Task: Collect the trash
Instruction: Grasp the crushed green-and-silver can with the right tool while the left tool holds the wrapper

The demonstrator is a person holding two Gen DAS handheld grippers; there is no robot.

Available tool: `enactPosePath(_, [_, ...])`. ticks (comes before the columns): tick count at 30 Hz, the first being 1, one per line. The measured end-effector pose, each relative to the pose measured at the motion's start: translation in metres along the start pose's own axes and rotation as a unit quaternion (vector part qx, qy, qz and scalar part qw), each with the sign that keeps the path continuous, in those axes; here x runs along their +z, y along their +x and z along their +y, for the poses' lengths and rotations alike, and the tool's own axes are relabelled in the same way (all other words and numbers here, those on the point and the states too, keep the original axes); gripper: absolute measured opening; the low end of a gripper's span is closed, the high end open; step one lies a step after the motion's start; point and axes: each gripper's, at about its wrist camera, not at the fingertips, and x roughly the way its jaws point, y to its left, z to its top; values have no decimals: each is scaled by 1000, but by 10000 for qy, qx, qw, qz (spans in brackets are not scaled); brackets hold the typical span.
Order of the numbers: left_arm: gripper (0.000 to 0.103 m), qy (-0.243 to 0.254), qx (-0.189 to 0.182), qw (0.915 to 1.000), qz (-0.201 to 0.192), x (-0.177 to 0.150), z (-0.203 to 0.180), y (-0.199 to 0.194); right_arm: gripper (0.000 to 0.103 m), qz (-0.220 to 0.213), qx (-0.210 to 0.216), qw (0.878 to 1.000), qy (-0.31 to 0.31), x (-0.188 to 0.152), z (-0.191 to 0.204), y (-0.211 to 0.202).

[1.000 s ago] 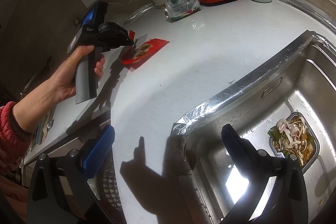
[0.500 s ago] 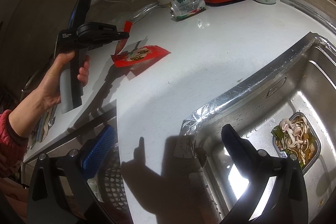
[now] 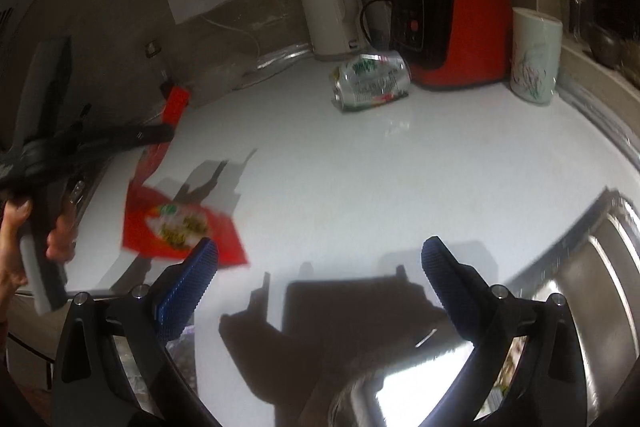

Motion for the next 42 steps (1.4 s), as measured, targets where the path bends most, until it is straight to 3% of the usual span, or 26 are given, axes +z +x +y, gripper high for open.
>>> enactPosePath(6, [1,-101,220,9997,68,-3,11,1,101,141,-53,9997,-204,89,-26,69])
enactPosePath(10, [1,-308,245,9992,74,-5,22,4,101,340,-201,9971,643,142,-49,101])
enactPosePath(14, [1,-315,253,9992,62,-5,27,5,101,341,-451,9820,1804,168,-61,129])
enactPosePath(19, [1,-241,120,9996,88,-1,37,9,101,429,-913,9508,2931,180,-61,168])
enactPosePath(26, [1,178,-324,9992,167,7,57,20,101,653,-1719,9099,3719,184,-60,214])
enactPosePath(30, [1,386,-596,9972,239,14,69,28,101,739,-1859,8877,4147,172,-64,234])
enactPosePath(32, [1,451,-703,9961,276,16,74,30,95,685,-1951,8882,4102,171,-62,239])
enactPosePath(34, [1,490,-811,9950,303,17,79,31,80,668,-1896,8902,4088,169,-63,243])
enactPosePath(37, [1,562,-856,9943,292,17,85,32,77,566,-1646,8877,4263,163,-67,244])
enactPosePath(42, [1,568,-999,9928,341,17,93,33,74,457,-1408,8965,4175,156,-65,236])
